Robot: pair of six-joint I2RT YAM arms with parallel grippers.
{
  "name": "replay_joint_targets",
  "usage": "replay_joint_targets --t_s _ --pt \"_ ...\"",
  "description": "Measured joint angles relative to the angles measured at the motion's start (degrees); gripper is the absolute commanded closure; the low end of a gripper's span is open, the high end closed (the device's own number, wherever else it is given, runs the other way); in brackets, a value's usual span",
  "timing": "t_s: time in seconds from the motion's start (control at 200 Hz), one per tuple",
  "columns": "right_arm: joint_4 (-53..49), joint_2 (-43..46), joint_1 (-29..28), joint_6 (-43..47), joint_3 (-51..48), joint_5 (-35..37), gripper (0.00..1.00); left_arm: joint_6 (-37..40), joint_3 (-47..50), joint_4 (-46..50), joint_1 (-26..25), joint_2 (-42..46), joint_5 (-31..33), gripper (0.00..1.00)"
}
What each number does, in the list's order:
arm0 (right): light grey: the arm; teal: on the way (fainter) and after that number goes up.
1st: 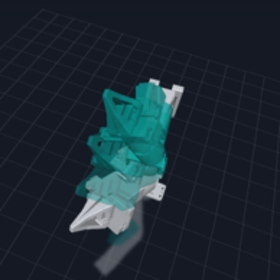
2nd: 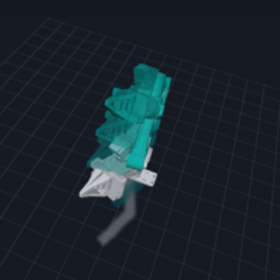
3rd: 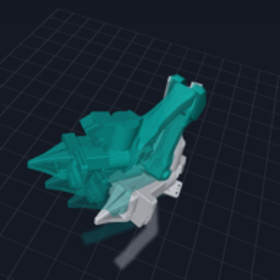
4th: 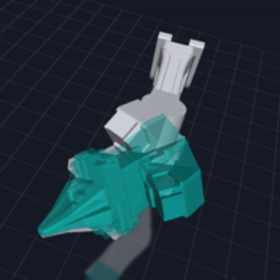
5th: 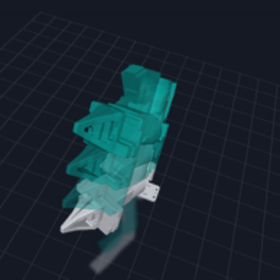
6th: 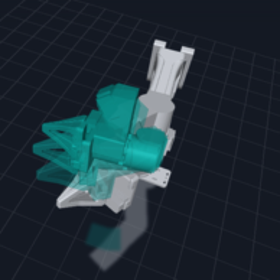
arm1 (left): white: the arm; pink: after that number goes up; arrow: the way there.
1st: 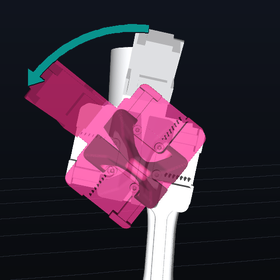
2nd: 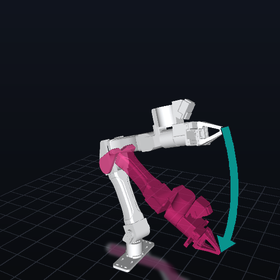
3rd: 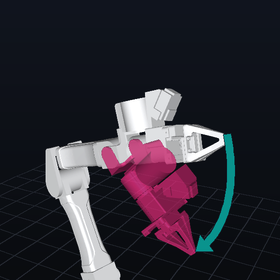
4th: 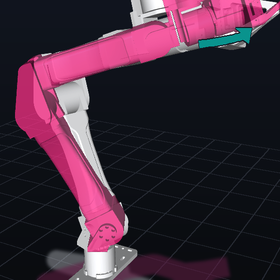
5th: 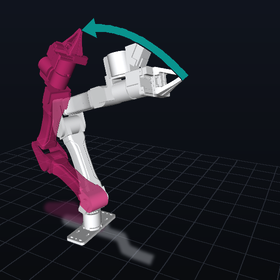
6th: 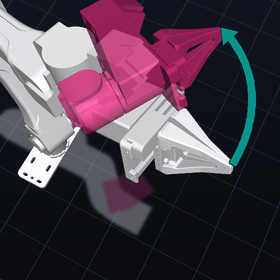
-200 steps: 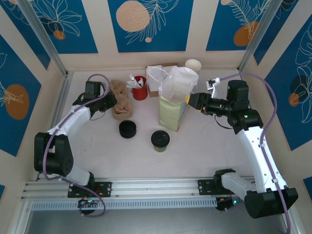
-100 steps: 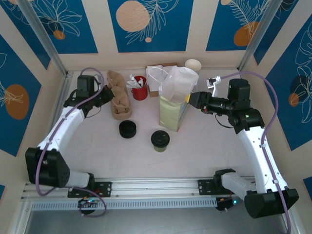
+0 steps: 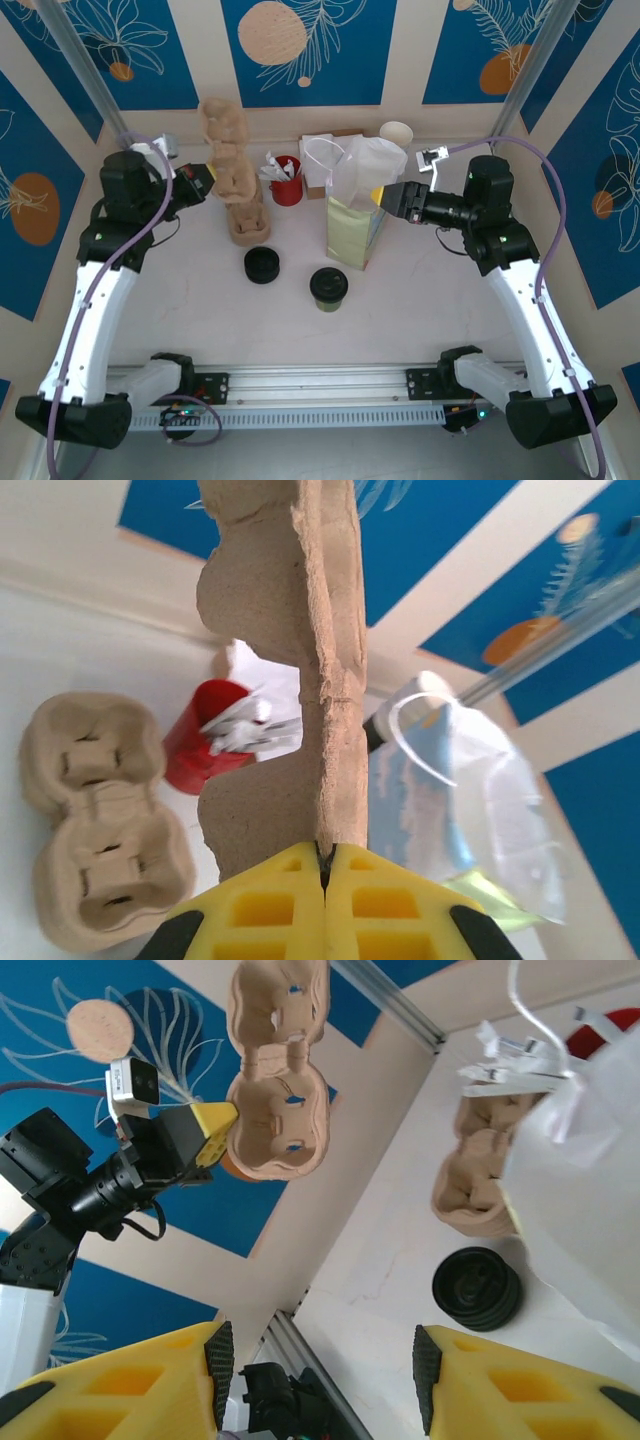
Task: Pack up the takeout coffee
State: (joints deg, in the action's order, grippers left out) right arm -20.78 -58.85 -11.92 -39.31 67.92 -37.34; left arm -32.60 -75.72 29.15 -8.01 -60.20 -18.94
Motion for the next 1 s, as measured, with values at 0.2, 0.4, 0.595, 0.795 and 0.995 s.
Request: replay_joint_targets --t_s 0.2,0.4,0.595,0.795,0.995 --pt "5.0 -0.6 -3.2 0.5 1.0 -0.2 0.47 -1.5 -1.1 -3.8 0.0 3.5 -7.9 1.00" --pt "10.4 -2.4 -6.2 1.8 1.4 -0.4 0.47 -5.5 -1.2 -9.9 0.0 3.9 -15.3 1.00" --pt "15.3 -3.5 -10.1 4.5 1.5 -0.6 0.47 -10.1 -1.2 -16.1 -0.9 3.9 -19.6 1.00" --pt "18.3 -6.4 -13.2 6.6 4.8 -0.9 0.46 -12.2 -1.2 -21.1 -4.6 3.9 -21.6 1.00" --pt "20.0 -9.2 -15.6 7.8 8.5 -2.4 0.41 -12.5 -1.2 -24.5 -8.9 3.5 -21.8 1.00"
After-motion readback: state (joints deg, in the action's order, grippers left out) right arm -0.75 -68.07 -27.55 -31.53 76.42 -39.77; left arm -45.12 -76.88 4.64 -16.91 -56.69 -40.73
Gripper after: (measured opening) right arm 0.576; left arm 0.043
